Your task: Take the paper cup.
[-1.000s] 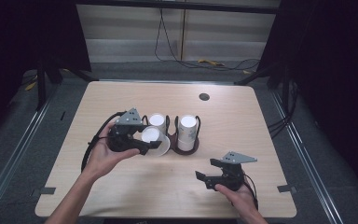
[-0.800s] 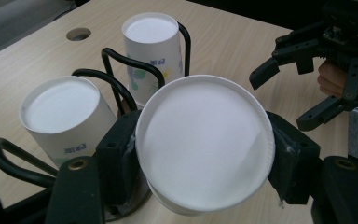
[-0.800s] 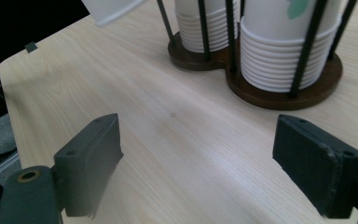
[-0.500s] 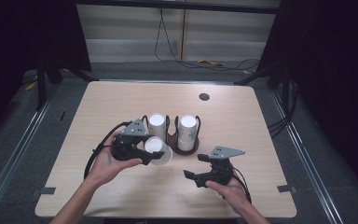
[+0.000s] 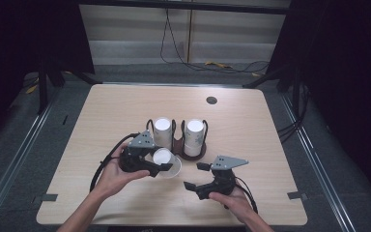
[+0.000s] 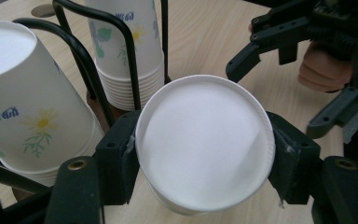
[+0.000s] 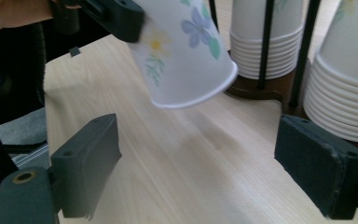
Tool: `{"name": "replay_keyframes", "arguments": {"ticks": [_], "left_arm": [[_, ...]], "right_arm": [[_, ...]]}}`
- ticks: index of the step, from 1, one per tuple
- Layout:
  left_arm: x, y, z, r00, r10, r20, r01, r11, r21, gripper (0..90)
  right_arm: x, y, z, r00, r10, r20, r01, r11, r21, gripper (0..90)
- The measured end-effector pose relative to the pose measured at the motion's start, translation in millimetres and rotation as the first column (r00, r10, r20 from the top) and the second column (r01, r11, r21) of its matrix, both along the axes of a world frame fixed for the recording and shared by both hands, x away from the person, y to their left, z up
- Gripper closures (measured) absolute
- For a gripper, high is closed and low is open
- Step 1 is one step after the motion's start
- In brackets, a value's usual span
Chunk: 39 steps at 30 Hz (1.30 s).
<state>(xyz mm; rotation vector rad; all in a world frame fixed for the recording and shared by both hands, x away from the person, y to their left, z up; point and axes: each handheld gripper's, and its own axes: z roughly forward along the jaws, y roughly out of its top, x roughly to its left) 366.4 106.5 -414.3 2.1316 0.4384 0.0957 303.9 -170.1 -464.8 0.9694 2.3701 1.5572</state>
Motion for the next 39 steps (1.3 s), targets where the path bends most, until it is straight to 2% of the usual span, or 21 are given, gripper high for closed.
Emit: {"name": "replay_keyframes", "arguments": {"ticks": [5, 7, 8, 11, 12, 13, 16, 17, 19, 22, 27, 32, 39], "left_arm": [[0.2, -0.3, -5.7, 0.9982, -0.026, -0.053, 0.022, 0.9972, -0.072, 35.5], [-0.6, -0.8, -6.2, 0.9984, -0.029, -0.049, 0.026, 0.9974, -0.067, 35.5], [-0.9, -1.1, -6.6, 0.9981, -0.032, -0.053, 0.028, 0.9969, -0.074, 35.5], [-2.3, -3.4, -8.1, 0.997, -0.04, -0.066, 0.036, 0.9973, -0.063, 35.5], [-2.5, -4.0, -8.5, 0.9961, -0.049, -0.074, 0.044, 0.9967, -0.068, 35.5], [-3.1, -5.0, -8.7, 0.9937, -0.061, -0.094, 0.052, 0.9946, -0.09, 35.5], [-5.3, -6.8, -6.2, 0.9938, -0.065, -0.09, 0.057, 0.995, -0.082, 35.5], [-6.5, -7.6, -5.2, 0.9924, -0.07, -0.101, 0.06, 0.9933, -0.099, 35.5], [-8.4, -8.9, -3.6, 0.9935, -0.049, -0.102, 0.039, 0.9942, -0.101, 35.5], [-10.4, -11.6, -2.6, 0.9914, -0.071, -0.109, 0.059, 0.9917, -0.114, 35.5], [-12.6, -15.0, -1.5, 0.9895, -0.088, -0.114, 0.072, 0.988, -0.137, 35.5], [-13.5, -16.0, -0.1, 0.9888, -0.091, -0.118, 0.073, 0.9864, -0.147, 35.5], [-15.2, -18.2, 5.0, 0.9867, -0.104, -0.125, 0.083, 0.9829, -0.165, 35.6]], "right_arm": [[0.0, 1.8, -1.6, 0.9997, 0.024, 0.005, -0.024, 1.0, 0.006, 13.8], [-0.1, 1.2, -1.2, 0.9998, 0.02, 0.005, -0.02, 1.0, 0.013, 13.9], [0.1, 0.6, -1.2, 0.9997, 0.025, 0.004, -0.025, 0.999, 0.031, 13.9], [-0.5, 0.4, -1.6, 0.9995, 0.029, 0.011, -0.03, 0.999, 0.037, 13.9], [-0.8, 0.2, -2.0, 0.9996, 0.03, 0.005, -0.03, 0.999, 0.044, 13.9], [-0.6, 0.3, -2.5, 0.9994, 0.033, 0.007, -0.033, 0.998, 0.047, 14.3], [-1.5, 0.5, -3.0, 0.9991, 0.04, 0.014, -0.041, 0.997, 0.058, 15.1], [-1.7, 0.5, -2.8, 0.999, 0.042, 0.017, -0.043, 0.997, 0.064, 15.0], [-2.1, 0.1, -1.7, 0.9987, 0.044, 0.027, -0.046, 0.996, 0.077, 14.7], [-2.6, -0.6, 0.2, 0.9981, 0.054, 0.032, -0.056, 0.997, 0.061, 13.9], [-2.3, -4.9, 4.8, 0.9966, 0.066, 0.049, -0.071, 0.993, 0.099, 13.8], [-3.5, -3.7, 4.8, 0.9947, 0.081, 0.064, -0.088, 0.991, 0.103, 13.7], [-2.0, -2.8, 4.1, 0.9951, 0.073, 0.066, -0.081, 0.99, 0.117, 13.6]]}}
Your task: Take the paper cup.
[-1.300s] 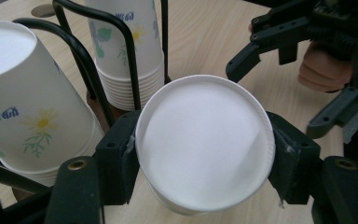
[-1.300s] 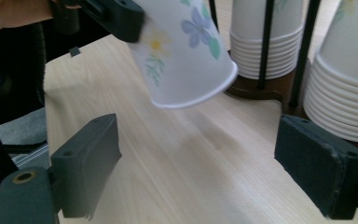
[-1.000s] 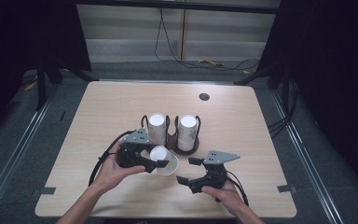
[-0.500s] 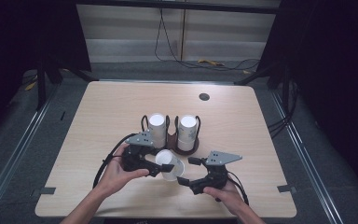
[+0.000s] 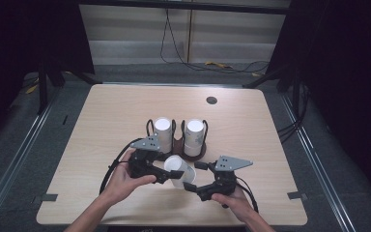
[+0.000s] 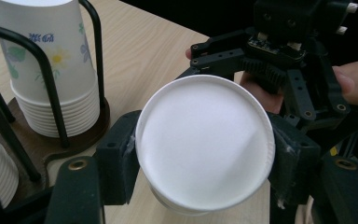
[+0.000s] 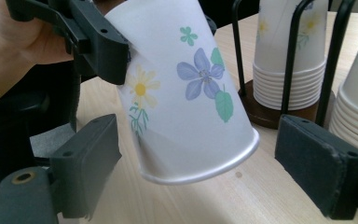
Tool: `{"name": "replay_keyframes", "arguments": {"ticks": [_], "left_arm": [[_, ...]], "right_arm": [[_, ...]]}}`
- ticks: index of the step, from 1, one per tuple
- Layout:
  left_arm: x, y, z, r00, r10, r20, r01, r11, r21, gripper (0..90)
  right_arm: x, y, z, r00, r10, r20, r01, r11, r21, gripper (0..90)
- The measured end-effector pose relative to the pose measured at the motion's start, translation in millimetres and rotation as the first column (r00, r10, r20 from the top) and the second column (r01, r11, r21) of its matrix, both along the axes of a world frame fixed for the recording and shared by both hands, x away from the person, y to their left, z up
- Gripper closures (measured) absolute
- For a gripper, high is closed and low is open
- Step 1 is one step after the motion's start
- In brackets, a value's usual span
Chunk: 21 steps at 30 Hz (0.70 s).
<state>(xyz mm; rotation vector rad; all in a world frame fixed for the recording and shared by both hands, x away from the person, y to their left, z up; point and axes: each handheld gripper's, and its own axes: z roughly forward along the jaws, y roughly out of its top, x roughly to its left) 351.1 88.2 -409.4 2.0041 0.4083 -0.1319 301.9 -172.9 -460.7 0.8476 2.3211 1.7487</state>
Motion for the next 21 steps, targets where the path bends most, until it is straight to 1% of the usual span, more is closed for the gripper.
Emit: {"name": "replay_keyframes", "arguments": {"ticks": [2, 3, 7, 10, 14, 16, 21], "left_arm": [[-0.8, -1.2, 1.7, 1.0, -0.007, -0.001, 0.007, 0.9999, -0.008, 35.6], [-1.3, -1.7, 2.7, 1.0, -0.008, 0.0, 0.008, 0.9999, -0.008, 35.6], [-1.6, -3.4, 5.4, 0.9999, -0.017, -0.002, 0.016, 0.9995, -0.027, 35.6], [-1.6, -3.9, 5.4, 0.9997, -0.022, -0.011, 0.021, 0.9992, -0.033, 35.6], [-1.6, -3.2, 6.6, 0.9996, -0.025, -0.013, 0.025, 0.9989, -0.04, 35.6], [-1.6, -3.7, 6.5, 0.9994, -0.028, -0.02, 0.027, 0.9986, -0.046, 35.6], [-2.7, -6.6, 5.7, 0.9988, -0.043, -0.023, 0.043, 0.9984, -0.038, 35.6]], "right_arm": [[-0.2, 1.1, -0.2, 1.0, 0.0, 0.006, 0.0, 1.0, -0.005, 13.6], [-0.8, 1.7, -0.4, 1.0, 0.004, 0.001, -0.004, 1.0, -0.005, 13.6], [-1.3, 4.2, -1.3, 0.9999, 0.015, 0.002, -0.015, 1.0, -0.017, 13.6], [-1.1, 5.0, -1.0, 0.9998, 0.018, 0.012, -0.018, 1.0, -0.007, 13.6], [-0.9, 5.3, -0.7, 0.9997, 0.019, 0.018, -0.019, 1.0, 0.005, 13.7], [-0.8, 5.7, -0.8, 0.9997, 0.023, 0.01, -0.023, 1.0, 0.012, 13.9], [-1.1, 7.4, -2.3, 0.9993, 0.037, -0.003, -0.037, 0.999, 0.002, 14.0]]}}
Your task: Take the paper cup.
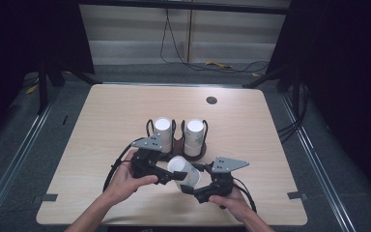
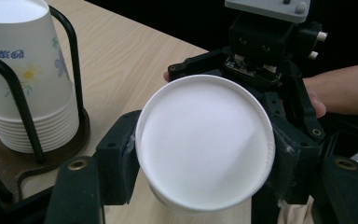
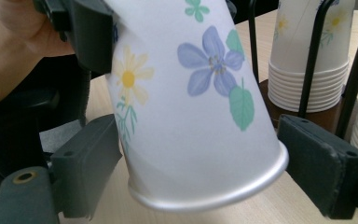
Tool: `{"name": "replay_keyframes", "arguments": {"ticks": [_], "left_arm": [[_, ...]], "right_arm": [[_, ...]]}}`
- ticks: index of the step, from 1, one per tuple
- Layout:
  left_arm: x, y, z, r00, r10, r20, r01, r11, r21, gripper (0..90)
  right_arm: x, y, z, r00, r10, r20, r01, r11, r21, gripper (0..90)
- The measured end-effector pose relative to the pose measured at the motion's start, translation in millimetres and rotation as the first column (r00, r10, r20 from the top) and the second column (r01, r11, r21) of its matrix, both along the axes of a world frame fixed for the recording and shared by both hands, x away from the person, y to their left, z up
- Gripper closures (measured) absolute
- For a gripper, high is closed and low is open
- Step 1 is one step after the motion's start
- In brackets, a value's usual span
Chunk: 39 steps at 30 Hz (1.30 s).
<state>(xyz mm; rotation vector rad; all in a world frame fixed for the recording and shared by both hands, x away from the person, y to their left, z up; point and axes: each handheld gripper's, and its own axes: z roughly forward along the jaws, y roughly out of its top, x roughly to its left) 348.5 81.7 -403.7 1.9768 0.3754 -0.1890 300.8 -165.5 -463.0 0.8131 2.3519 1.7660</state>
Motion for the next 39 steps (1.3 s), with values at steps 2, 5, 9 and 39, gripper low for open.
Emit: {"name": "replay_keyframes", "arguments": {"ticks": [2, 5, 9, 39], "left_arm": [[-0.3, -1.0, -0.5, 1.0, -0.003, -0.002, 0.003, 1.0, 0.001, 35.6], [-0.3, -1.7, -1.2, 1.0, -0.007, -0.003, 0.007, 0.9999, 0.009, 35.5], [0.7, -1.3, -2.4, 0.9999, -0.008, -0.015, 0.008, 1.0, 0.006, 34.9], [9.6, 0.3, -6.2, 0.9997, -0.014, -0.021, 0.015, 0.9975, 0.069, 16.1]], "right_arm": [[0.1, 0.3, -0.2, 1.0, 0.005, -0.003, -0.005, 1.0, 0.004, 14.8], [0.2, 1.1, -0.6, 0.9998, 0.017, -0.003, -0.017, 1.0, -0.017, 18.8], [0.5, 1.4, -1.8, 0.9996, 0.028, -0.004, -0.028, 0.999, -0.028, 20.6], [5.4, 1.5, 1.5, 0.9965, 0.052, -0.065, -0.061, 0.986, -0.158, 25.0]]}}
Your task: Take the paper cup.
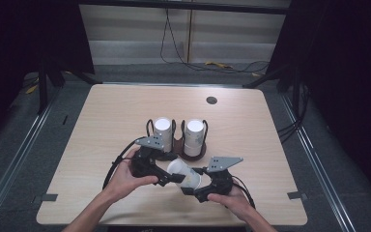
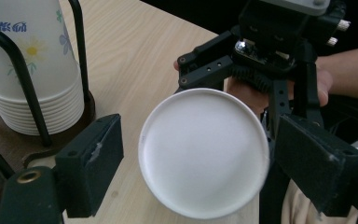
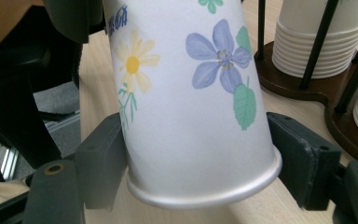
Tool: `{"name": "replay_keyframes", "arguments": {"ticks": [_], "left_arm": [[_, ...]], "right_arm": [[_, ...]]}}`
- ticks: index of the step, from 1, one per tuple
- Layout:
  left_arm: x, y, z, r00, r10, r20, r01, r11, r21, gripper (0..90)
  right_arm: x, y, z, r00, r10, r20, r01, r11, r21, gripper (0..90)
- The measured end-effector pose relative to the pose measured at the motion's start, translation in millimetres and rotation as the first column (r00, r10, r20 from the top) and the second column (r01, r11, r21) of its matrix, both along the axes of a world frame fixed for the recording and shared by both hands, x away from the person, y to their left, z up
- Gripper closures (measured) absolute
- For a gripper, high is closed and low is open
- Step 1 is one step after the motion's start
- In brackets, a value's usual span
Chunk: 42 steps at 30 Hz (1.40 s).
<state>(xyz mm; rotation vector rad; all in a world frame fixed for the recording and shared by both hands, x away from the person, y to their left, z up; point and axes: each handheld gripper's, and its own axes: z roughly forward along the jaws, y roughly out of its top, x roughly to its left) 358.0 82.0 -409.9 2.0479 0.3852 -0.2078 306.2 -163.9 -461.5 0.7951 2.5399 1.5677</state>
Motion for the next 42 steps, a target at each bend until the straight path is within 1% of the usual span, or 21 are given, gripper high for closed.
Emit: {"name": "replay_keyframes", "arguments": {"ticks": [3, 6, 9, 10, 12, 15, 17, 19, 22, 23, 24, 25, 27, 29, 31, 33, 35, 38, 39, 40, 42], "left_arm": [[-1.9, 1.8, 0.5, 0.9995, -0.001, 0.03, 0.0, 0.9998, 0.019, 17.0], [-2.2, 4.6, -0.8, 0.998, -0.004, 0.063, 0.003, 1.0, 0.005, 21.3], [-2.7, 6.2, -2.6, 0.998, -0.009, 0.063, 0.007, 0.9995, 0.03, 23.0], [-3.3, 6.9, -2.9, 0.9967, -0.008, 0.08, 0.004, 0.9991, 0.041, 23.0], [-5.0, 8.8, -3.2, 0.9947, 0.0, 0.103, -0.004, 0.9991, 0.041, 23.0], [-7.5, 12.3, -5.0, 0.9933, 0.012, 0.115, -0.018, 0.9986, 0.05, 23.1], [-8.4, 14.9, -5.4, 0.9935, 0.009, 0.114, -0.015, 0.9985, 0.053, 23.1], [-8.7, 16.4, -6.0, 0.9939, 0.014, 0.109, -0.02, 0.9986, 0.048, 23.1], [-8.7, 14.1, -10.7, 0.9929, 0.014, 0.118, -0.023, 0.9968, 0.076, 21.6], [-8.8, 13.7, -11.4, 0.9931, 0.013, 0.116, -0.023, 0.9963, 0.083, 20.9], [-8.7, 12.7, -12.1, 0.9946, 0.007, 0.103, -0.019, 0.9937, 0.111, 20.9], [-8.9, 12.0, -13.0, 0.9957, 0.004, 0.093, -0.015, 0.9934, 0.114, 20.9], [-8.9, 10.9, -14.2, 0.9958, 0.005, 0.092, -0.016, 0.993, 0.117, 20.9], [-8.5, 9.9, -15.0, 0.9961, 0.007, 0.088, -0.019, 0.9915, 0.129, 19.7], [-8.1, 9.5, -16.2, 0.9966, -0.002, 0.083, -0.01, 0.9906, 0.136, 18.9], [-7.6, 9.1, -17.6, 0.9967, -0.007, 0.081, -0.004, 0.9901, 0.14, 16.1], [-7.1, 9.5, -18.3, 0.9962, -0.011, 0.086, -0.002, 0.9895, 0.145, 16.0], [-7.8, 10.5, -18.3, 0.9954, -0.018, 0.094, 0.004, 0.9881, 0.154, 16.1], [-8.1, 10.8, -18.6, 0.9954, -0.024, 0.092, 0.009, 0.9877, 0.156, 16.1], [-8.1, 10.6, -19.5, 0.9953, -0.023, 0.093, 0.008, 0.9869, 0.161, 16.1], [-7.8, 10.5, -20.7, 0.995, -0.032, 0.095, 0.014, 0.983, 0.183, 16.1]], "right_arm": [[2.5, -0.8, 2.3, 1.0, 0.005, -0.008, -0.005, 1.0, -0.03, 25.2], [3.1, -1.6, 3.0, 0.9998, 0.012, -0.018, -0.013, 0.998, -0.058, 25.4], [3.3, -1.1, 4.3, 0.9996, 0.018, -0.023, -0.02, 0.996, -0.082, 25.6], [3.7, -0.5, 4.4, 0.9996, 0.018, -0.02, -0.02, 0.995, -0.093, 25.6], [3.9, 0.2, 4.2, 0.9995, 0.021, -0.024, -0.024, 0.993, -0.113, 25.6], [3.9, 1.2, 0.6, 0.9992, 0.02, -0.034, -0.024, 0.99, -0.14, 25.6], [2.5, 1.9, -0.5, 0.9991, 0.023, -0.036, -0.028, 0.988, -0.151, 25.6], [0.8, 3.7, 0.1, 0.9992, 0.024, -0.032, -0.03, 0.982, -0.188, 25.6], [0.9, 4.6, 0.1, 0.9993, 0.023, -0.03, -0.029, 0.978, -0.207, 25.6], [1.7, 4.2, 0.6, 0.9992, 0.024, -0.032, -0.03, 0.977, -0.212, 25.6], [2.0, 4.0, 1.1, 0.9991, 0.024, -0.034, -0.03, 0.977, -0.212, 25.7], [3.0, 3.5, 2.3, 0.9993, 0.024, -0.029, -0.03, 0.977, -0.211, 25.7], [5.0, 3.6, 4.2, 0.9991, 0.031, -0.028, -0.036, 0.977, -0.21, 25.7], [7.2, 4.9, 6.3, 0.999, 0.037, -0.026, -0.042, 0.973, -0.227, 25.7], [9.0, 6.4, 7.5, 0.9985, 0.048, -0.028, -0.053, 0.973, -0.224, 25.8], [8.9, 8.5, 8.3, 0.9978, 0.062, -0.025, -0.067, 0.966, -0.248, 25.9], [9.3, 9.5, 7.9, 0.9967, 0.074, -0.032, -0.08, 0.965, -0.251, 26.1], [9.8, 10.8, 5.4, 0.9967, 0.069, -0.041, -0.078, 0.957, -0.279, 26.3], [10.6, 11.1, 4.5, 0.9963, 0.068, -0.053, -0.08, 0.954, -0.289, 26.3], [11.0, 11.4, 4.0, 0.9958, 0.067, -0.062, -0.083, 0.949, -0.303, 26.3], [12.2, 12.2, 3.9, 0.9949, 0.075, -0.067, -0.092, 0.946, -0.312, 26.3]]}}
